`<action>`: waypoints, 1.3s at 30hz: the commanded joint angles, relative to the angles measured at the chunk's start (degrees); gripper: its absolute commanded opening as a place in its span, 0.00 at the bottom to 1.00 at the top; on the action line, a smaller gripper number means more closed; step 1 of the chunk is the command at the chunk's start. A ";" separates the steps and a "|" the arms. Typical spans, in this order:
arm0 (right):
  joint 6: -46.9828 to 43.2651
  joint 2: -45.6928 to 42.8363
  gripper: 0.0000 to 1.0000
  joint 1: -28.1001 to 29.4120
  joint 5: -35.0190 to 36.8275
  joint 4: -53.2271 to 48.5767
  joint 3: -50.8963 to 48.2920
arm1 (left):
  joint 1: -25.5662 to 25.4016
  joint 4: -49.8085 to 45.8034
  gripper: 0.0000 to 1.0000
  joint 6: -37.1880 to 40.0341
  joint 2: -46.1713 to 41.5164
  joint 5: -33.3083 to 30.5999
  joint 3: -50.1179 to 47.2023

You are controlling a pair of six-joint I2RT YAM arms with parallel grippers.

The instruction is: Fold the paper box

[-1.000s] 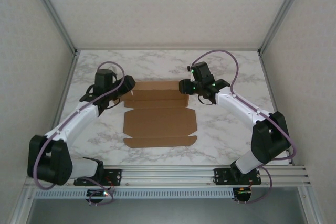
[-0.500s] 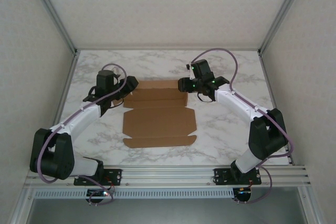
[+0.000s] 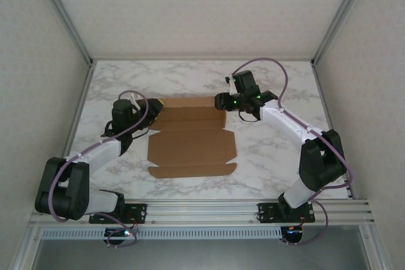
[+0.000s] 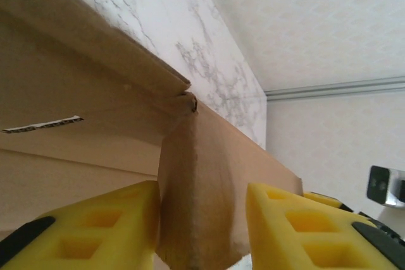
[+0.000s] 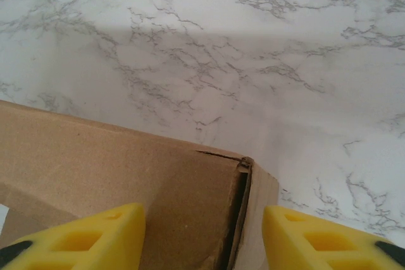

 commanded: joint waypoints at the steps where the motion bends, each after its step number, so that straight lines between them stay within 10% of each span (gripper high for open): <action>1: 0.84 1.31 0.51 -0.20 -1.96 -0.14 0.60 | 0.64 8.59 0.39 -3.73 -1.55 1.69 -1.41; 25: -0.72 0.30 0.48 -0.24 2.31 -4.65 3.48 | -2.36 18.24 0.10 -13.04 0.05 -0.99 -6.01; 39: -2.70 -1.41 0.51 -0.45 9.77 -11.18 5.38 | -12.47 15.11 0.15 -18.69 -0.19 -11.85 -5.05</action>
